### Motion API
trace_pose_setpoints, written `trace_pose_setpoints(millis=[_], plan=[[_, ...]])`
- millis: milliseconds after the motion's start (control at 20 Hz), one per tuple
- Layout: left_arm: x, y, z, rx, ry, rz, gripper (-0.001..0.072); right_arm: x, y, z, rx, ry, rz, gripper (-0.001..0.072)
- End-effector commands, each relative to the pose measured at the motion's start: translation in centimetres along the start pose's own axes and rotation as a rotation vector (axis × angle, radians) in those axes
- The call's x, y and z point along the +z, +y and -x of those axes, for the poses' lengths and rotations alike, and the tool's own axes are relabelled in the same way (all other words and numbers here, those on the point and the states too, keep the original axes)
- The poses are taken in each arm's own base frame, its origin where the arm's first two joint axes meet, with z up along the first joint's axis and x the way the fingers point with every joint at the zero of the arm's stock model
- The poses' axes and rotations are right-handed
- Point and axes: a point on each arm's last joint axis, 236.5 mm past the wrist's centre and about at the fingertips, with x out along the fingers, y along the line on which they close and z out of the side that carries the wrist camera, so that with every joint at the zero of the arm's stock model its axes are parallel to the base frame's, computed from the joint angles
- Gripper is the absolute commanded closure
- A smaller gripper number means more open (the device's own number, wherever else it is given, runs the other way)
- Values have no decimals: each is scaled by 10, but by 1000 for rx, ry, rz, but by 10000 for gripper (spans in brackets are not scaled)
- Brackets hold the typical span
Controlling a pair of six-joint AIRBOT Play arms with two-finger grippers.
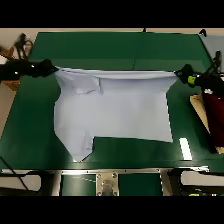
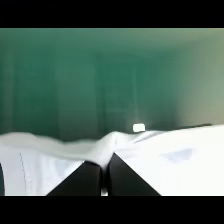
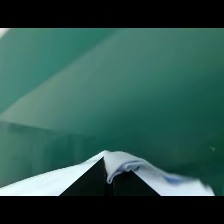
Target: Fold the shirts.
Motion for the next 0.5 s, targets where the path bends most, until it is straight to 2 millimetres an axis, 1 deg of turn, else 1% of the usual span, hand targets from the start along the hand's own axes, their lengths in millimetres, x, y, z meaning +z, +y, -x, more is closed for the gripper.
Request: trace_pose_setpoints(millis=[0, 100, 150, 200, 250, 300, 350, 450], plan=[[-4, 36, -57, -6, 35, 84, 676, -13, -29, -63, 25, 109, -124, 697], [21, 33, -51, -3, -12, 60, 676, -1, -18, -73, 67, 127, -138, 697], [29, 30, -47, 1, -23, 45, 676, 3, -11, -74, 89, 140, -136, 697], [33, 26, -43, 3, -14, 31, 676, 6, -2, -73, 110, 151, -120, 697], [30, 23, -39, 3, 13, 13, 676, 6, 5, -70, 128, 165, -111, 697], [22, 23, -36, 12, 60, -8, 676, 4, 9, -65, 147, 194, -101, 697], [11, 27, -33, 36, 116, -16, 676, -2, 8, -57, 147, 233, -94, 697], [-18, 42, -25, 105, 244, -19, 676, -23, -8, -44, 75, 336, -67, 698]])
